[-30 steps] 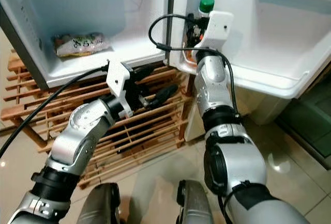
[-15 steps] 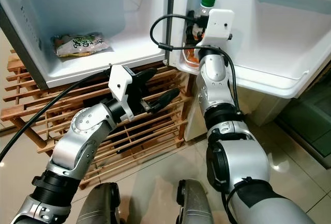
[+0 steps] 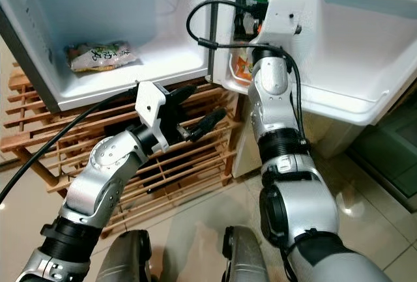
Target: Restocking fridge
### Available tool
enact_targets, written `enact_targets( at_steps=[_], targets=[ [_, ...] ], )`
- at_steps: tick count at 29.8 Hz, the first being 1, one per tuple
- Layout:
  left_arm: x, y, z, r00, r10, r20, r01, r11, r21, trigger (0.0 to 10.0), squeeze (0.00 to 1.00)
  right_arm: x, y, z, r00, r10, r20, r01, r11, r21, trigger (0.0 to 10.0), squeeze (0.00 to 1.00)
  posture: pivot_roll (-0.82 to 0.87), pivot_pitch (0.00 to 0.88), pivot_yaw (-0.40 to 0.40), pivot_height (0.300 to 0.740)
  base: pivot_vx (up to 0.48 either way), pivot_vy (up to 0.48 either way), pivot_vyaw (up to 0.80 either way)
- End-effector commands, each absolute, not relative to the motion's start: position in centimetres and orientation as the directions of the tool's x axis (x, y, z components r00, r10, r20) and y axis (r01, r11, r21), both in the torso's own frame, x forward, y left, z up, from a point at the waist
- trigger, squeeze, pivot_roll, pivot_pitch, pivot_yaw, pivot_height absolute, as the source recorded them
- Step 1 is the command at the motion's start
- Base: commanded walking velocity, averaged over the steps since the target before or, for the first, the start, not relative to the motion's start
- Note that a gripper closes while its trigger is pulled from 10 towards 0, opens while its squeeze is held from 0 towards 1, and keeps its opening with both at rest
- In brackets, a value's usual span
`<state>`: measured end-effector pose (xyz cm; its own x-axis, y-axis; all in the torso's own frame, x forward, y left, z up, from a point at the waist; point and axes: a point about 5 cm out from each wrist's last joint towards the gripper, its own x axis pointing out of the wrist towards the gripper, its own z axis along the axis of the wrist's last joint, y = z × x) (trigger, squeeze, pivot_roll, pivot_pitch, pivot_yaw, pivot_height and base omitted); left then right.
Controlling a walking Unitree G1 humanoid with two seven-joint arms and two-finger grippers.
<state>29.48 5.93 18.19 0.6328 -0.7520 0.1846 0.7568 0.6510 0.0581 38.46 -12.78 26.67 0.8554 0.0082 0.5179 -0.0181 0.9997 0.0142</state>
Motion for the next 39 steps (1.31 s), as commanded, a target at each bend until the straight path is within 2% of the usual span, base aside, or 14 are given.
enact_targets(
  at_steps=[1,4,5,6,7,8,15,16,19,23,28,31,39],
  targets=[
    [29.3,6.1,18.5,0.638,-0.745,0.196,0.748,0.660,0.074,10.0,0.00,38.0,-12.4,27.0,0.854,0.016,0.520,-0.021,1.000,0.003,10.0,1.00,-0.10,0.000,-0.009,0.613,0.000,0.000,0.00],
    [29.3,6.1,18.1,0.640,-0.745,0.188,0.747,0.660,0.074,10.0,0.00,36.6,-11.7,25.6,0.871,0.074,0.486,-0.087,0.996,0.005,10.0,1.00,-0.11,0.000,-0.016,0.613,0.000,0.000,0.00],
    [29.4,6.0,18.1,0.641,-0.745,0.185,0.746,0.661,0.077,10.0,0.00,36.0,-11.7,25.1,0.880,0.080,0.468,-0.096,0.995,0.010,10.0,0.82,-0.12,0.000,-0.018,0.613,0.000,0.000,0.00],
    [29.4,6.0,18.0,0.645,-0.742,0.183,0.743,0.665,0.076,10.0,0.00,35.3,-11.9,24.5,0.889,0.080,0.450,-0.094,0.996,0.008,10.0,0.44,-0.12,0.000,-0.020,0.613,0.000,0.000,0.00],
    [29.4,6.0,17.9,0.651,-0.738,0.180,0.739,0.670,0.075,10.0,0.00,34.5,-12.2,23.9,0.897,0.082,0.435,-0.094,0.996,0.008,10.0,0.13,-0.13,0.000,-0.020,0.613,0.000,0.000,0.00],
    [29.4,6.1,17.7,0.658,-0.732,0.177,0.733,0.677,0.072,10.0,0.00,33.6,-12.4,23.3,0.900,0.087,0.427,-0.099,0.995,0.007,10.0,0.00,-0.14,0.000,-0.018,0.613,0.000,0.000,0.00],
    [29.5,7.3,16.9,0.736,-0.656,0.167,0.665,0.747,0.003,10.0,0.00,29.7,-13.1,20.9,0.902,0.154,0.404,-0.140,0.988,-0.065,10.0,0.00,-0.17,0.000,-0.004,0.613,0.000,0.000,0.00],
    [29.4,7.9,16.6,0.763,-0.625,0.162,0.636,0.771,-0.021,10.0,0.00,29.0,-13.4,20.1,0.905,0.168,0.390,-0.135,0.985,-0.111,10.0,0.00,-0.18,0.000,0.006,0.613,0.000,0.000,0.00],
    [29.5,9.9,16.0,0.861,-0.482,0.161,0.500,0.860,-0.104,10.0,0.00,27.5,-15.3,17.0,0.950,0.125,0.286,-0.094,0.988,-0.120,10.0,0.00,-0.18,0.000,0.020,0.627,0.000,0.000,0.00],
    [29.5,10.6,15.0,0.905,-0.408,0.121,0.419,0.904,-0.081,10.0,0.00,27.4,-16.9,14.2,0.984,0.049,0.169,-0.043,0.998,-0.040,10.0,0.00,-0.16,0.000,0.009,0.647,0.000,0.000,0.00],
    [29.2,12.0,14.3,0.934,-0.349,0.075,0.353,0.934,-0.046,10.0,0.00,27.3,-16.9,13.2,0.992,0.049,0.119,-0.051,0.999,0.011,10.0,0.00,-0.15,0.000,0.018,0.667,0.000,0.000,0.00],
    [29.0,12.3,13.6,0.927,-0.375,0.030,0.375,0.927,-0.008,10.0,0.00,27.6,-16.5,13.1,0.991,0.065,0.118,-0.067,0.998,0.019,10.0,0.00,-0.14,0.000,0.020,0.682,0.000,0.000,0.00],
    [29.5,12.2,14.2,0.928,-0.365,0.068,0.366,0.931,0.006,10.0,0.00,28.4,-16.8,13.4,0.988,0.090,0.124,-0.093,0.995,0.020,10.0,0.00,-0.14,0.000,0.015,0.727,0.000,0.000,0.00]
  ],
)
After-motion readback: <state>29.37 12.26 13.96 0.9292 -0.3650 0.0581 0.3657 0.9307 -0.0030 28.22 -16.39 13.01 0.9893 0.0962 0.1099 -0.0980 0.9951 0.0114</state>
